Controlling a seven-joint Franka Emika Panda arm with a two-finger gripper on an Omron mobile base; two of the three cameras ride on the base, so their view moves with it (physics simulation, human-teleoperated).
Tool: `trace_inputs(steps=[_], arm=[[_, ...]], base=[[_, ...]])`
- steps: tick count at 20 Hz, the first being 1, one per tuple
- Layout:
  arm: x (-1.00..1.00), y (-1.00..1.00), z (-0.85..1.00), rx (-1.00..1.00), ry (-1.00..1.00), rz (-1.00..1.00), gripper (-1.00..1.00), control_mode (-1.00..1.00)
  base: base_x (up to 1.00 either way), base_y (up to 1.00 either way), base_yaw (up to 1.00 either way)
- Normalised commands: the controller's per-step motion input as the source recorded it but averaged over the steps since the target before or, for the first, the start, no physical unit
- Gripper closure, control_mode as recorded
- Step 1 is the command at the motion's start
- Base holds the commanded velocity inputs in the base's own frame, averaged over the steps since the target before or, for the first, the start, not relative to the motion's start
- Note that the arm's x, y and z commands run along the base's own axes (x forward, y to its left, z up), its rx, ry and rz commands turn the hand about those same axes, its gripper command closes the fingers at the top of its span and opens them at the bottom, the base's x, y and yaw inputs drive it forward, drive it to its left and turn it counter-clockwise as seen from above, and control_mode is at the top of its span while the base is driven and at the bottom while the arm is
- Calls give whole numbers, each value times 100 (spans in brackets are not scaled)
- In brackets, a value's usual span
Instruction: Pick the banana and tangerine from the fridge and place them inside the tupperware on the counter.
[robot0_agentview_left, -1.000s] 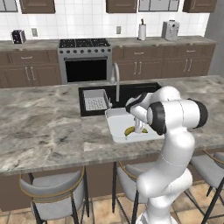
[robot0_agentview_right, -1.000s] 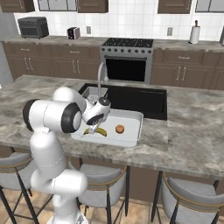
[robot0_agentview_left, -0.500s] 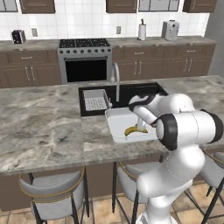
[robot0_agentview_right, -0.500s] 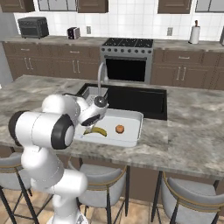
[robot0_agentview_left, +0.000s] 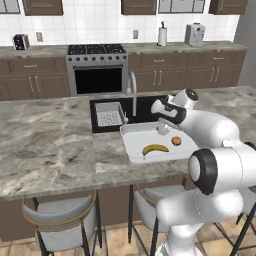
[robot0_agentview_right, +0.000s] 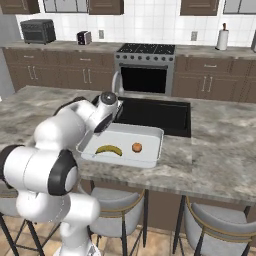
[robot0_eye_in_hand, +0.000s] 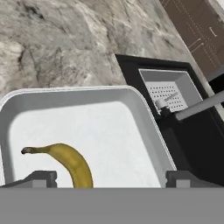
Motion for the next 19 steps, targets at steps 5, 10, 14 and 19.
trace_inputs(steps=[5,10,14,19], arm=[[-28,0,74,2,0,-1,-100,-100],[-59,0,47,18,0,-14,-100,-100],[-80,0,27,15,-2,-28,-100,-100],[-88,0,30,17,-7,-37,-100,-100]], base=[[0,0,0],[0,0,0],[0,0,0],[0,0,0]])
